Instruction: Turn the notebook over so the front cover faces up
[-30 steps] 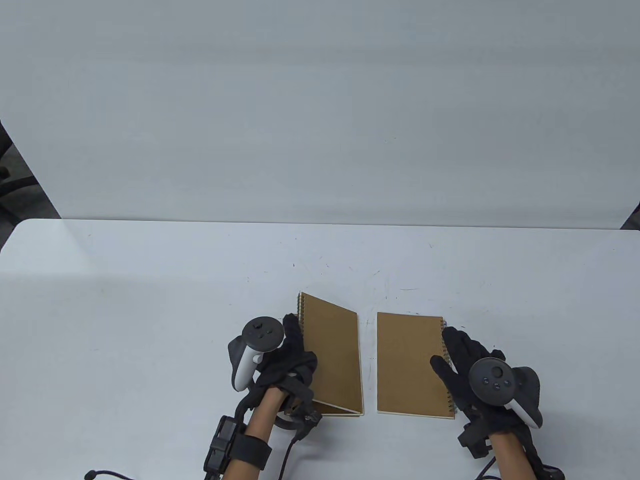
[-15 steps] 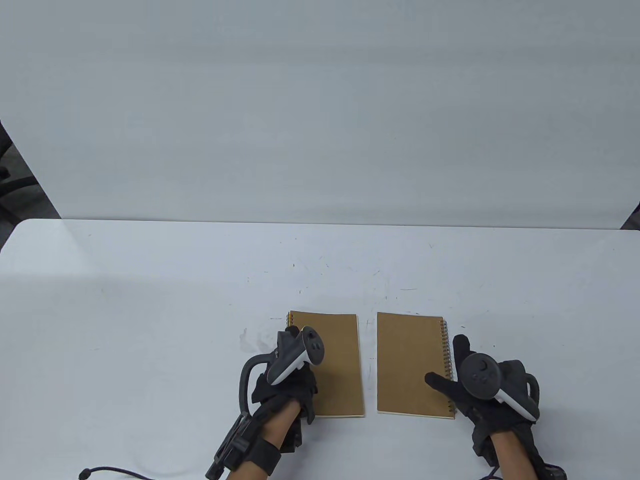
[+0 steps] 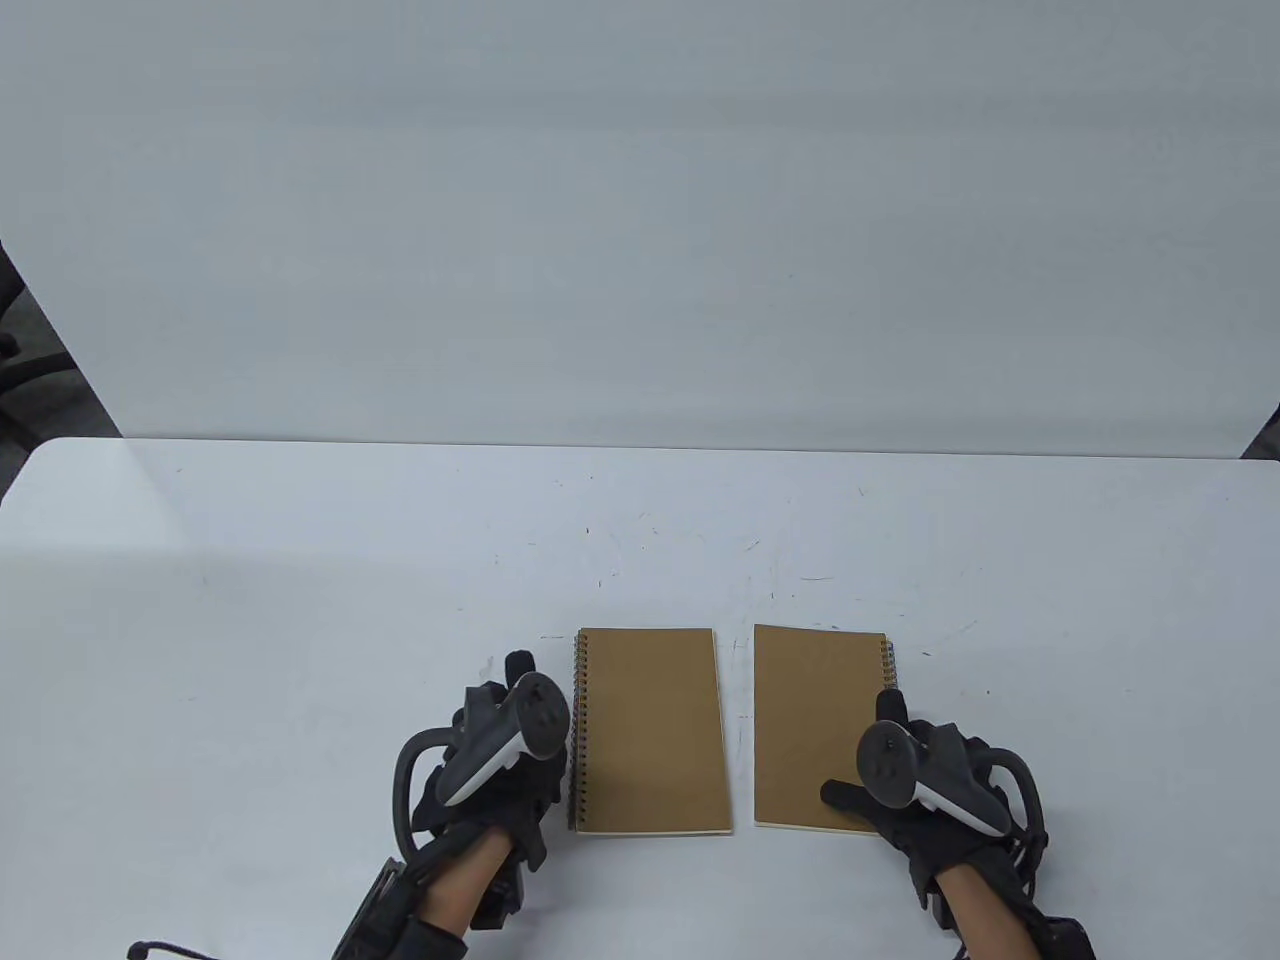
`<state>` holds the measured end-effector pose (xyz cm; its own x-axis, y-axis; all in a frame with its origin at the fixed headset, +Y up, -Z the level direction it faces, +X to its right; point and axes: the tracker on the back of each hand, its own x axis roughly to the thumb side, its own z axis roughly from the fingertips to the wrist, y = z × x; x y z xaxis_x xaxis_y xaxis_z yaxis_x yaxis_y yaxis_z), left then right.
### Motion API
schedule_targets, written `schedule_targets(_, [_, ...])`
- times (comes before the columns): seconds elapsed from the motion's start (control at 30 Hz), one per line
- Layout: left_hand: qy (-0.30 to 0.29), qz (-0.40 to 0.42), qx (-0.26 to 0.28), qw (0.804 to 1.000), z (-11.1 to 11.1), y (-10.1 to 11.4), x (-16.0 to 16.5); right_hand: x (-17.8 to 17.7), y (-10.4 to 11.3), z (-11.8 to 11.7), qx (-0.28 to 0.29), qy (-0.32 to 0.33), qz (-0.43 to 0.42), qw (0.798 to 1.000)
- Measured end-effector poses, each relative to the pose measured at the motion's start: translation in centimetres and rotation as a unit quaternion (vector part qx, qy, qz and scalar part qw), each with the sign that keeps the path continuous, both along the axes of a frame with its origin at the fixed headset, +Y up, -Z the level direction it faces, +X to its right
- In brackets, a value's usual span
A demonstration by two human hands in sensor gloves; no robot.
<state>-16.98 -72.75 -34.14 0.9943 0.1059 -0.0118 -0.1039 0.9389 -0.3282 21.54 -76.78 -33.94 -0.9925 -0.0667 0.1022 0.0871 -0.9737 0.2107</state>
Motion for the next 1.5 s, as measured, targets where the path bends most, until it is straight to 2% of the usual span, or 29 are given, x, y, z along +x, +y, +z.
schedule_targets(0.07, [0.006, 0.008, 0.01, 1.0, 0.5, -0.4, -1.3, -0.7, 0.0, -0.2, -0.01, -0.009, 0.038, 0.999])
schedule_targets(0.17, [0.021, 0.039, 0.03, 0.999, 0.8, -1.4, -3.5, -1.1, 0.3, -0.5, -0.045, -0.037, 0.026, 0.998])
schedule_targets(0.2, [0.024, 0.044, 0.016, 0.999, 0.8, -1.5, -3.8, -1.1, 0.3, -0.5, -0.046, -0.034, 0.024, 0.998])
schedule_targets(0.23, [0.023, 0.051, -0.004, 0.998, 0.7, -1.5, -4.3, -1.1, 0.3, -0.5, -0.041, -0.032, 0.017, 0.998])
schedule_targets(0.3, [0.032, 0.066, 0.001, 0.997, 0.7, -1.4, -4.8, -1.2, 0.3, -0.6, -0.03, -0.038, -0.004, 0.999])
schedule_targets(0.5, [0.032, 0.087, -0.014, 0.996, 0.7, -1.8, -5.2, -0.5, 0.6, -1.5, -0.051, -0.108, -0.064, 0.991])
schedule_targets(0.6, [0.034, 0.102, -0.016, 0.994, 0.6, -1.8, -5.5, 0.3, 1.0, -2.0, -0.041, -0.144, -0.117, 0.982])
schedule_targets(0.67, [0.033, 0.116, -0.016, 0.993, 0.6, -1.8, -5.7, 0.7, 1.7, -2.3, -0.037, -0.157, -0.15, 0.975])
schedule_targets(0.8, [0.032, 0.131, -0.027, 0.991, 0.7, -1.9, -5.8, 0.0, 5.2, -2.3, 0.03, -0.152, -0.217, 0.964])
schedule_targets(0.9, [0.029, 0.138, -0.027, 0.99, 0.6, -2.0, -5.8, -2.0, 8.4, -2.2, 0.069, -0.139, -0.253, 0.955])
schedule_targets(0.97, [0.029, 0.141, -0.03, 0.989, 0.6, -2.1, -5.8, -4.2, 10.2, -2.2, 0.083, -0.118, -0.25, 0.957])
schedule_targets(1.1, [0.028, 0.144, -0.035, 0.989, 0.7, -2.2, -5.8, -9.3, 12.3, -1.8, 0.11, -0.078, -0.143, 0.981])
schedule_targets(1.2, [0.028, 0.149, -0.044, 0.988, 0.8, -2.2, -5.8, -13.3, 12.7, -1.6, 0.106, -0.073, -0.13, 0.983])
schedule_targets(1.33, [0.028, 0.153, -0.047, 0.987, 0.8, -2.1, -5.8, -16.9, 12.0, -1.8, 0.106, -0.067, -0.082, 0.989])
schedule_targets(1.5, [0.031, 0.161, -0.05, 0.985, 0.9, -2.1, -5.9, -20.6, 11.1, -1.6, 0.141, -0.056, -0.028, 0.988])
